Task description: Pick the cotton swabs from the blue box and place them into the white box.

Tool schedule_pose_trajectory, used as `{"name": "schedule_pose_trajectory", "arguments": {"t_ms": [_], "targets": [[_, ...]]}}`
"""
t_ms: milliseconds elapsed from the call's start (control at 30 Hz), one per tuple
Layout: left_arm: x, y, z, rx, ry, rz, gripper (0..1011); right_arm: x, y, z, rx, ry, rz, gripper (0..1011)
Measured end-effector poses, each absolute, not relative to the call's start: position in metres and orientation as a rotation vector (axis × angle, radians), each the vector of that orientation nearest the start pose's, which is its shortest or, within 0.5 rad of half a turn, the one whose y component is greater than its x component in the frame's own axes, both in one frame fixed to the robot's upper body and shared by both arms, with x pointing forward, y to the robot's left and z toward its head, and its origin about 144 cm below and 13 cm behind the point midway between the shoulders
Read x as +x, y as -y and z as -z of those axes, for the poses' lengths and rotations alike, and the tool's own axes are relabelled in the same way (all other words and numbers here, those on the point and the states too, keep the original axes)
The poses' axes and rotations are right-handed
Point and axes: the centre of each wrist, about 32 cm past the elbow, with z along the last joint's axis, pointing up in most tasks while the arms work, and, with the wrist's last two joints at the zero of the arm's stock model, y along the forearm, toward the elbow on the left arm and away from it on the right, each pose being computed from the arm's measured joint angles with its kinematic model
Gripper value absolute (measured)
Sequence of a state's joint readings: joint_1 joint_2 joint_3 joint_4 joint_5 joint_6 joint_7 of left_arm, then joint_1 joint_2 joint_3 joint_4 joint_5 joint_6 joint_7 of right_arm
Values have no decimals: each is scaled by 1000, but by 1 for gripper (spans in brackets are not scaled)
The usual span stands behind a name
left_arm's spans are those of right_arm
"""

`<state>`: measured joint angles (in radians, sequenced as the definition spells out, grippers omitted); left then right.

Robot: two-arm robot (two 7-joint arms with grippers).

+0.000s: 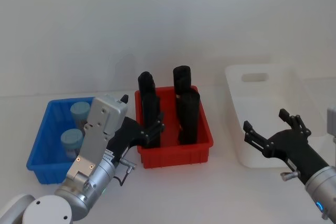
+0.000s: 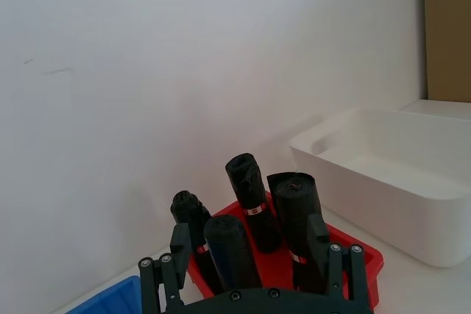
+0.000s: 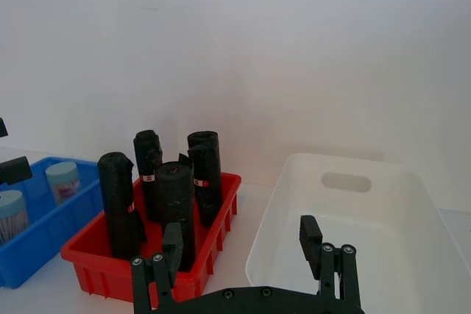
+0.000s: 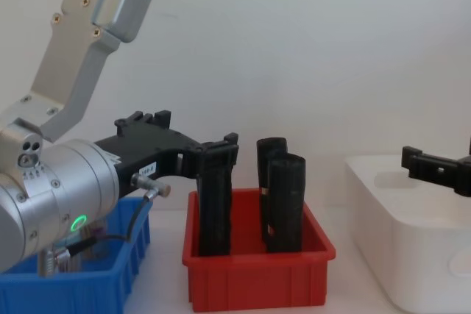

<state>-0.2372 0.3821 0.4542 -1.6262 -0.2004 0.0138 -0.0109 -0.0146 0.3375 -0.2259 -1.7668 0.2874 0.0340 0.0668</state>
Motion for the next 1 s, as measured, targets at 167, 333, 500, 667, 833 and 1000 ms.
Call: {"name": "schedule_pose_trajectory", "arguments": {"t_ms": [167, 333, 500, 667, 833, 1000], "targets": [[492, -198, -1204, 61, 268, -1124, 1004, 443, 237, -1189, 26, 75, 1229, 1001], [492, -198, -1204, 61, 268, -1124, 1004, 443, 237, -1189, 26, 75, 1229, 1001], [492, -198, -1204, 61, 267, -1124, 1004, 443, 237, -1189, 26, 75, 1230, 1001], [492, -198, -1204, 61, 268, -1124, 1004, 443, 237, -1189, 26, 75, 1229, 1001], [492, -198, -1204, 61, 268, -1124, 1004, 443, 237, -1189, 26, 75, 1229, 1002], [492, -198, -1204, 61, 268, -1124, 1004, 443, 237, -1189, 26, 75, 1229, 1002]]}}
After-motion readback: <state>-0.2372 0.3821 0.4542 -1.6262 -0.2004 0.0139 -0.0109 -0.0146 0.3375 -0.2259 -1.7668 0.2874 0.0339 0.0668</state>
